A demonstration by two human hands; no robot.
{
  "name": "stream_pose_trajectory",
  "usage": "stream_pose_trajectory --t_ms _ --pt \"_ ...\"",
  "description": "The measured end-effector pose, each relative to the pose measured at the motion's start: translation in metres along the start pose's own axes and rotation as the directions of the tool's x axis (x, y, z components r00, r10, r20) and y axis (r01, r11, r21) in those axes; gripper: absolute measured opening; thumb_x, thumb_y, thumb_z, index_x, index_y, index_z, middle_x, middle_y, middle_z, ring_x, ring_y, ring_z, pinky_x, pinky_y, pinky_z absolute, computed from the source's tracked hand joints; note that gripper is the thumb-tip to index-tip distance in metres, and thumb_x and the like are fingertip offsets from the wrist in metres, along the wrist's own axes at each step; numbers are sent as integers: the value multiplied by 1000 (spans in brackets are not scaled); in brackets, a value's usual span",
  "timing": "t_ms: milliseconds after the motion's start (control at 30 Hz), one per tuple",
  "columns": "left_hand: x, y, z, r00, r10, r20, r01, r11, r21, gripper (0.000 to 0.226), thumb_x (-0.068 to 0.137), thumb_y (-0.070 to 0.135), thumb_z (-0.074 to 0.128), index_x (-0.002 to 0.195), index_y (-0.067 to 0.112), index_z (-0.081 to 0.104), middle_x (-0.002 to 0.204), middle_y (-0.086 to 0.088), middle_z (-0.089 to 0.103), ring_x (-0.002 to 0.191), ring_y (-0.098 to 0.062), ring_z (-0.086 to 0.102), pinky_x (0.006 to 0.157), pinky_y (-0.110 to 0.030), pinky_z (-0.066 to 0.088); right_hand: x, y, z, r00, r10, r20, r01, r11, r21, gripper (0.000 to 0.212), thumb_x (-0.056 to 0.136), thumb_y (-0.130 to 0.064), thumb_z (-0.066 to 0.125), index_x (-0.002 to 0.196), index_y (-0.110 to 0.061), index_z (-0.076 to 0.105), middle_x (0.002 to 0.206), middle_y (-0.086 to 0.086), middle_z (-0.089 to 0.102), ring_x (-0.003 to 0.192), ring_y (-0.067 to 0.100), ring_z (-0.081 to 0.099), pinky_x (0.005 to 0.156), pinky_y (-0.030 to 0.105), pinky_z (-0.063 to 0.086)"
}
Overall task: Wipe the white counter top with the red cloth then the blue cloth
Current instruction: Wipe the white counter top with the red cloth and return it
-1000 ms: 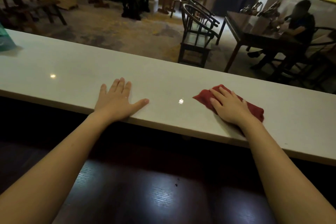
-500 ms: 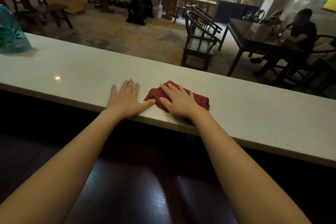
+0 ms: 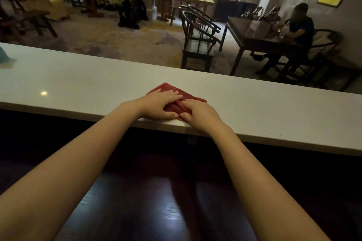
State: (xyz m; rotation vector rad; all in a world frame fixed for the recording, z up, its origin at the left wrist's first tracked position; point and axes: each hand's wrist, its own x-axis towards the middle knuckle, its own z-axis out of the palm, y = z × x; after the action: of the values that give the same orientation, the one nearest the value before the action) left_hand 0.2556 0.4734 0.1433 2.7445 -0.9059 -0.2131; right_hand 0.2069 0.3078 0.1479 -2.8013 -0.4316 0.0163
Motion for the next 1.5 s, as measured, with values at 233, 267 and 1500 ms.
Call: stream_pose_trajectory --t_ms 233,267,1500 --pt "-16 26 24 971 4 -238 -18 998 -60 44 81 49 60 117 24 56 131 0 58 117 -17 54 98 -30 40 -31 12 2 986 16 -163 -10 999 35 25 91 -24 50 114 -24 60 109 3 68 98 27 60 76 33 42" --pt "-16 31 26 967 8 -253 -23 998 -55 42 80 49 60 114 24 57 126 0 61 112 -16 56 93 -29 42 -35 15 1 987 17 -157 -11 999 39 24 91 -25 50 113 -25 60 108 3 68 97 26 60 78 34 44" --pt "149 599 269 859 512 17 -512 859 2 41 86 43 54 117 17 52 112 -9 66 100 -32 63 76 -41 47 -506 420 -64 746 655 -119 -615 746 256 37 89 -12 54 127 -13 55 125 10 62 115 25 55 91 23 34"
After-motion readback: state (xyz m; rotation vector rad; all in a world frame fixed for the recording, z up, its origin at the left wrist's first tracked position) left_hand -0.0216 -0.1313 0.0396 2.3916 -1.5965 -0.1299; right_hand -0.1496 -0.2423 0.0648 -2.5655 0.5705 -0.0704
